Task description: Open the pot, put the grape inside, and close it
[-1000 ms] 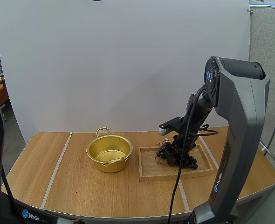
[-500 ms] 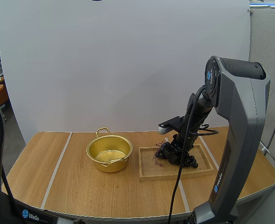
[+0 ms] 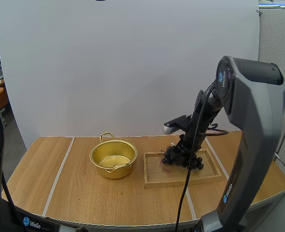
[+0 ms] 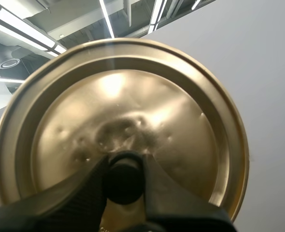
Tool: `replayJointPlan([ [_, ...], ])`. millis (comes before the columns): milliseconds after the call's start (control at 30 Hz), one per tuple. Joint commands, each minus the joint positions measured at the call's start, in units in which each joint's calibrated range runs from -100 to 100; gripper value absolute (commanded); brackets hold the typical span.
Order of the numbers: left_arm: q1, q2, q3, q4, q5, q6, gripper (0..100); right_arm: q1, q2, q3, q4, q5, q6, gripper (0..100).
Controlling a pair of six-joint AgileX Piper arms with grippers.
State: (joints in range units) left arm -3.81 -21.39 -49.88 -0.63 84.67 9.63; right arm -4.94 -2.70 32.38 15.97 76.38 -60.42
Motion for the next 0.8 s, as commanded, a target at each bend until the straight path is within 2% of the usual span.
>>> replayJointPlan([
  [0,-0.05,-0.2,-0.4,0.2,-1.9,-0.3,0,-0.2,-4.9,-0.1,1.0,2.6,0.0,0],
  [200,-0.05,-0.2,-0.4,0.2,-1.9,-0.3,0,0.1,-12.6,-0.8,1.8,5.3,0.5,0],
  [367,-0.05,-0.2,-0.4,0.2,-1.9,-0.3,0,2.1,-15.1,-6.9,1.8,13.4,3.6,0],
  [500,-0.05,-0.2,-0.4,0.2,-1.9,-0.3,0,4.9,-15.1,-11.9,3.1,18.3,5.5,0],
  [767,-0.05,-0.2,-0.4,0.2,-1.9,-0.3,0,12.3,-13.9,-17.1,2.8,18.4,9.7,0],
])
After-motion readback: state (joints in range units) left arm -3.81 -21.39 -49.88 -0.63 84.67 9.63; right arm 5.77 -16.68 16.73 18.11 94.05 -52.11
